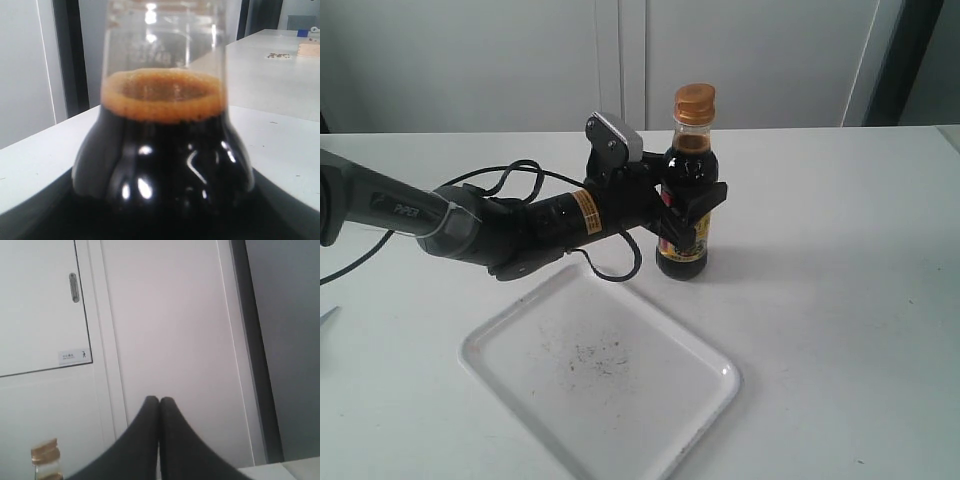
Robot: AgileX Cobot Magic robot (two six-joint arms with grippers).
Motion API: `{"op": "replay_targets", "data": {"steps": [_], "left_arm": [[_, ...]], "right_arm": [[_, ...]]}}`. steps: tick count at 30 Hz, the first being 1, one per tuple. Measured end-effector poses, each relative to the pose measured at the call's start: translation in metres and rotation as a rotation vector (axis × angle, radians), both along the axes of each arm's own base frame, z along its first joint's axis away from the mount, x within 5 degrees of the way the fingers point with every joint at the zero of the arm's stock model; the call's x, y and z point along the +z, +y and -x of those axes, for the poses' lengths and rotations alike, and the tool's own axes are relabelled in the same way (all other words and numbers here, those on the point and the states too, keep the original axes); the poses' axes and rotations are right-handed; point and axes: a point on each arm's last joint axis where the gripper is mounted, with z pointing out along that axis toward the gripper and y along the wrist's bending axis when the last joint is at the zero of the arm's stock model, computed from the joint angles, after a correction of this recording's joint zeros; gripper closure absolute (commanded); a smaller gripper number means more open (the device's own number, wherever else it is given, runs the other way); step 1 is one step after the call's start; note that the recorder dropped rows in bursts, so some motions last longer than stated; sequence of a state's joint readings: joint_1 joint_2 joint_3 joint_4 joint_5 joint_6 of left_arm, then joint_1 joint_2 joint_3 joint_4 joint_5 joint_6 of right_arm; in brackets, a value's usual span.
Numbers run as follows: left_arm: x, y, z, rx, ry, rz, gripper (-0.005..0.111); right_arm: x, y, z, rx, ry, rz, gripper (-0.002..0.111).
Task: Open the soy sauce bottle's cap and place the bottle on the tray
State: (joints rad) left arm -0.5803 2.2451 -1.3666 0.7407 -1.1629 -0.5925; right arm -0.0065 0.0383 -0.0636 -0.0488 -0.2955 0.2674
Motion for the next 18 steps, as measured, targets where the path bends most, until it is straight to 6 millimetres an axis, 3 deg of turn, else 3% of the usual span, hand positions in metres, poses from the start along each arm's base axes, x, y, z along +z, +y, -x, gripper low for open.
{"op": "replay_targets", "data": {"steps": [5,10,18], "left_arm": [[-0.001,0.0,0.0,0.001,0.002,-0.007,0.107],[-0.001,0.0,0.0,0.001,0.003,-0.006,0.107],[-0.001,0.0,0.0,0.001,0.003,-0.006,0.107]], "right_arm": [[0.04,0.0,-0.013,0.001,-0.02,0.004,0.108],[0.086,0.001,-0.039,-0.002,-0.035,0.031,0.108],[0.119,0.004,-0.092,-0.001,0.039,0.133,0.108]]}}
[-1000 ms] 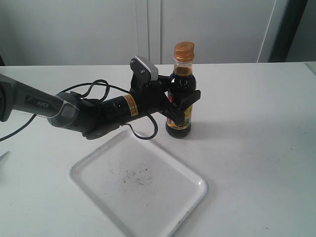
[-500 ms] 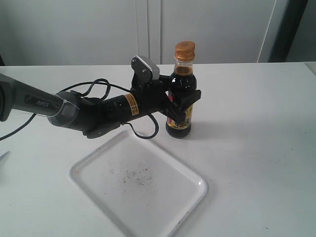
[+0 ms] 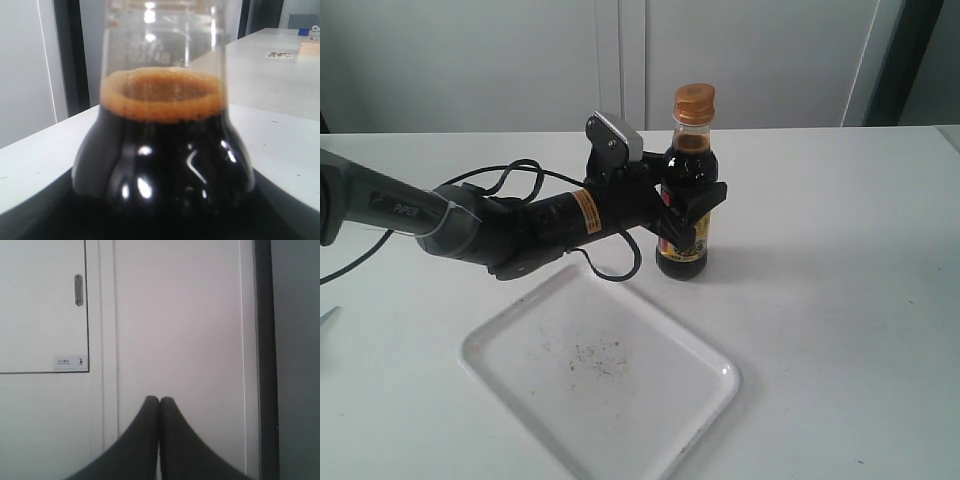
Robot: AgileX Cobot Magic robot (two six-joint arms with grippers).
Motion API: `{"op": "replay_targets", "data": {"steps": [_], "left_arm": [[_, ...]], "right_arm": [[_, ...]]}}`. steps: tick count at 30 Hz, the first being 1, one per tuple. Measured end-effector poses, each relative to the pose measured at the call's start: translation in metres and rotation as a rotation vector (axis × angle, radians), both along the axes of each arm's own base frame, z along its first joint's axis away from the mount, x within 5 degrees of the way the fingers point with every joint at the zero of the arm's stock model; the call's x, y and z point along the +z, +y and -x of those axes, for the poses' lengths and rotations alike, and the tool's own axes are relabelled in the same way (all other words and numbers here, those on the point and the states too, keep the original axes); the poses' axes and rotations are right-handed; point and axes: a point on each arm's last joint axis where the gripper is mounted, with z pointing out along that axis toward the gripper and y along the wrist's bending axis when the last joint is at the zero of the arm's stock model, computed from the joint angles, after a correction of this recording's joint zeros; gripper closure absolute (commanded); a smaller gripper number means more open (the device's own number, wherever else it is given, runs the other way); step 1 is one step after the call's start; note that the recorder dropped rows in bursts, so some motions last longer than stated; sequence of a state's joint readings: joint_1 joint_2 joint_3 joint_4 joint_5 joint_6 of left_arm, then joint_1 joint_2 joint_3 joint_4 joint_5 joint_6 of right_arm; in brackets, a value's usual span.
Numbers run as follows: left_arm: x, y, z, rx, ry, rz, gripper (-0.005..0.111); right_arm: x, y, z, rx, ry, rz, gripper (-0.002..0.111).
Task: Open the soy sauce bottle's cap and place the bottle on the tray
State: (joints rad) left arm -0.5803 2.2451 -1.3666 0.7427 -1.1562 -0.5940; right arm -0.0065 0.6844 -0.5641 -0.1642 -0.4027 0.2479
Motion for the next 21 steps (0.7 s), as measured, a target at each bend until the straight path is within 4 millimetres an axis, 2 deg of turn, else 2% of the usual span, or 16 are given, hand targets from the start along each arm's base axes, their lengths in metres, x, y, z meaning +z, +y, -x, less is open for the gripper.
{"op": "replay_targets", "data": {"steps": [3,7,10,13,18,21], "left_arm": [[0.0,0.0,0.0,0.001,0.001,-0.001,0.107],[0.0,0.0,0.0,0.001,0.001,-0.001,0.107],[0.0,0.0,0.0,0.001,0.001,-0.001,0.107],[0.0,0.0,0.0,-0.001,0.0,-0.002,0.107],[0.0,0.0,0.0,-0.001,0.0,-0.002,0.107],[0.0,0.0,0.0,-0.002,0.0,-0.003,0.107]], "right_arm": [[0.008,0.002,-0.02,0.004,0.017,0.049,0.108],[0.007,0.005,-0.05,0.014,0.065,0.146,0.108],[-0.008,0.012,-0.087,0.047,0.146,0.367,0.108],[-0.028,0.013,-0.116,0.062,0.245,0.402,0.108],[-0.056,0.022,-0.142,0.11,0.338,0.456,0.108],[-0.076,0.036,-0.156,0.145,0.356,0.632,0.108]]}}
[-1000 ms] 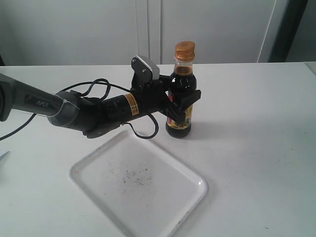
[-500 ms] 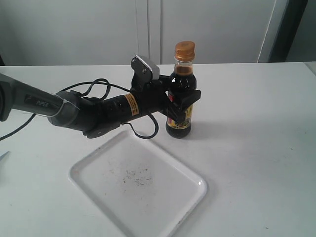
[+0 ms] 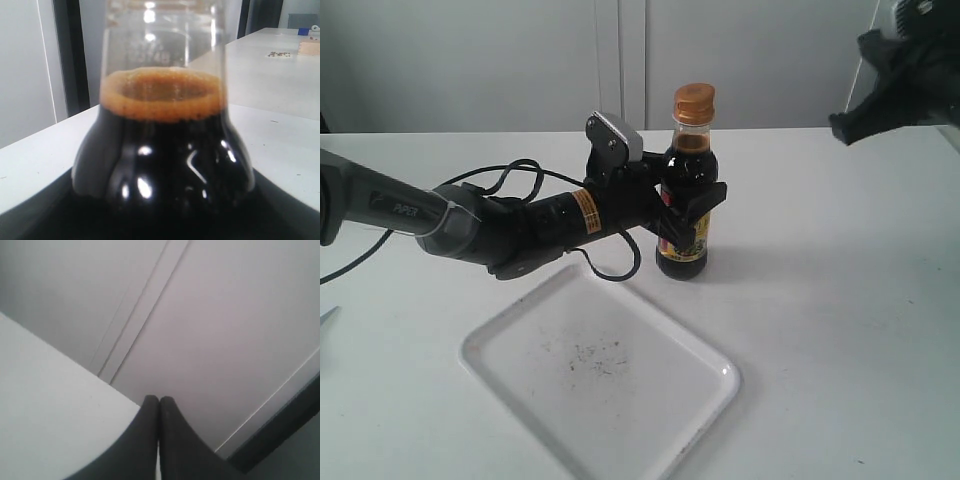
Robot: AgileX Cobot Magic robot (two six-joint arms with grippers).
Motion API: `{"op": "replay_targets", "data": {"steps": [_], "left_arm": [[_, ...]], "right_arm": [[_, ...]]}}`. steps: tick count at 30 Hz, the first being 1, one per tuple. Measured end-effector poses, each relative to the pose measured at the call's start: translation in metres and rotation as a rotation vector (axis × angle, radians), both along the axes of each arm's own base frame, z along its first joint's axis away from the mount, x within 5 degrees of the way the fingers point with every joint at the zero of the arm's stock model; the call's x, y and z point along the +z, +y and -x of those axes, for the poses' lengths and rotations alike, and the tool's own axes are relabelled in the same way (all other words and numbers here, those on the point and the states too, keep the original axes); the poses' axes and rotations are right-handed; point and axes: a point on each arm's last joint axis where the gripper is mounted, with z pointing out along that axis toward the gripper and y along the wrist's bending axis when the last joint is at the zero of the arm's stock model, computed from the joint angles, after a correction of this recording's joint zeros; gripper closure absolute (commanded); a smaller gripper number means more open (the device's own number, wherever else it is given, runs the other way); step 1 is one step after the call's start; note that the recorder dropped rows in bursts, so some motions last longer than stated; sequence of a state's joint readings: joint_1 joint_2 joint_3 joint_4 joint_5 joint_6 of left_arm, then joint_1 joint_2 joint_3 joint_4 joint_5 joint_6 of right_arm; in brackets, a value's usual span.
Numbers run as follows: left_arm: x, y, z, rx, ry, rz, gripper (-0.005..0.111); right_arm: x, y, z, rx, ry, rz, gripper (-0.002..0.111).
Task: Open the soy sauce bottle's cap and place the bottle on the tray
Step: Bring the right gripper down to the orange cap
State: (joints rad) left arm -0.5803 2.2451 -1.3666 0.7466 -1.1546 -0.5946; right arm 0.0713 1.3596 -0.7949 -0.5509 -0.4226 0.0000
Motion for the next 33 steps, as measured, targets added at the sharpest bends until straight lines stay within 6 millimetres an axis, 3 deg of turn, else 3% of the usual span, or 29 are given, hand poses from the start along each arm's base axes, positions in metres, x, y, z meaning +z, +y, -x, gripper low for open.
{"op": "replay_targets", "data": {"steps": [3,5,17,25,33], "left_arm": [[0.001,0.0,0.0,0.0,-0.002,0.001,0.107],[0.001,0.0,-0.001,0.001,-0.001,0.001,0.107],[0.001,0.0,-0.001,0.002,0.0,0.0,0.107],[0.001,0.0,-0.001,0.002,0.0,0.0,0.107],[0.001,0.0,-0.001,0.002,0.0,0.0,0.107]], "right_arm": [[-0.02,0.018,-0.009,0.079,0.009,0.134,0.108],[-0.027,0.027,-0.014,0.105,-0.003,0.129,0.108],[-0.05,0.046,-0.046,0.143,0.044,0.164,0.108],[-0.044,0.066,-0.063,0.199,-0.004,0.185,0.108],[-0.053,0.075,-0.072,0.256,-0.013,0.248,0.108]]}}
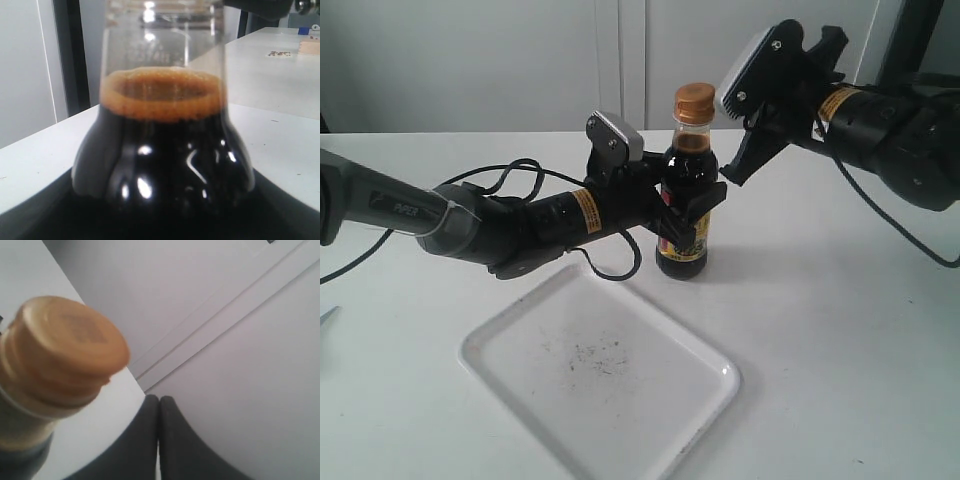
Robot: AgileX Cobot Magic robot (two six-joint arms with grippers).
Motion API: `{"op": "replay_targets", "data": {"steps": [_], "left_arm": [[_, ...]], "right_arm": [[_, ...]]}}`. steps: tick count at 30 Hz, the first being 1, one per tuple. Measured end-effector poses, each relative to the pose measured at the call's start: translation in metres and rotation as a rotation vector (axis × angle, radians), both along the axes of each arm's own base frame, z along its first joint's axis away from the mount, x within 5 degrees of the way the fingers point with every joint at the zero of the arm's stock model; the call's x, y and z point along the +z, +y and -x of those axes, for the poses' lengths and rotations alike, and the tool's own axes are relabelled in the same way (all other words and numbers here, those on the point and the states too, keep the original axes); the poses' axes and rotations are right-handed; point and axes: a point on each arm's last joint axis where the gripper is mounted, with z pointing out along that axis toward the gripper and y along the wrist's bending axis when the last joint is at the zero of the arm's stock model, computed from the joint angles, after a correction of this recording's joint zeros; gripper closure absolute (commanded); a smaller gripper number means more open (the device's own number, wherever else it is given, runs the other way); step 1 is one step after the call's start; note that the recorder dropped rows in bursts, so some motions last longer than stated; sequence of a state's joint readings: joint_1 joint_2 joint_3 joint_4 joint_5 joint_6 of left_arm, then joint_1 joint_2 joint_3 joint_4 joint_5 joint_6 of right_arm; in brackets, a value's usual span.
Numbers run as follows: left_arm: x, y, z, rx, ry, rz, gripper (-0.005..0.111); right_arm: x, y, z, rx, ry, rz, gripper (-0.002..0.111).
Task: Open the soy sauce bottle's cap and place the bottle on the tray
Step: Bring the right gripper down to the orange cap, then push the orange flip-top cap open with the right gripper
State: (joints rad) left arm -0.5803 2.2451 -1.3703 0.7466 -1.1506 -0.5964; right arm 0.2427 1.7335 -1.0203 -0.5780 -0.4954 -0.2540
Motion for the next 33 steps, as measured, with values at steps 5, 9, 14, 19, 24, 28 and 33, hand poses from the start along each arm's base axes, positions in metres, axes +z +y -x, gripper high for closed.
{"op": "replay_targets", "data": {"steps": [5,9,14,19,24,28,33], "left_arm": [[0.0,0.0,0.0,0.0,0.0,0.0,0.107],[0.0,0.0,0.0,0.0,0.0,0.0,0.107],[0.0,0.0,0.0,-0.001,-0.001,-0.001,0.107],[0.0,0.0,0.0,-0.002,-0.001,-0.002,0.107],[0.001,0.0,0.0,0.001,-0.001,-0.007,0.107],[0.001,0.0,0.0,0.002,0.0,-0.008,0.107],[0.001,0.0,0.0,0.003,0.001,-0.01,0.107]], "right_arm": [[0.001,0.007,0.002,0.039,-0.014,0.026,0.108],[0.001,0.01,0.003,0.051,-0.017,0.032,0.108],[0.001,0.015,0.005,0.066,-0.018,0.031,0.108],[0.003,0.016,0.006,0.065,-0.017,0.034,0.108],[0.01,0.016,0.01,0.058,-0.022,0.045,0.108],[0.013,0.015,0.011,0.051,-0.016,0.026,0.108],[0.013,0.018,0.012,0.054,-0.004,0.012,0.108]]}}
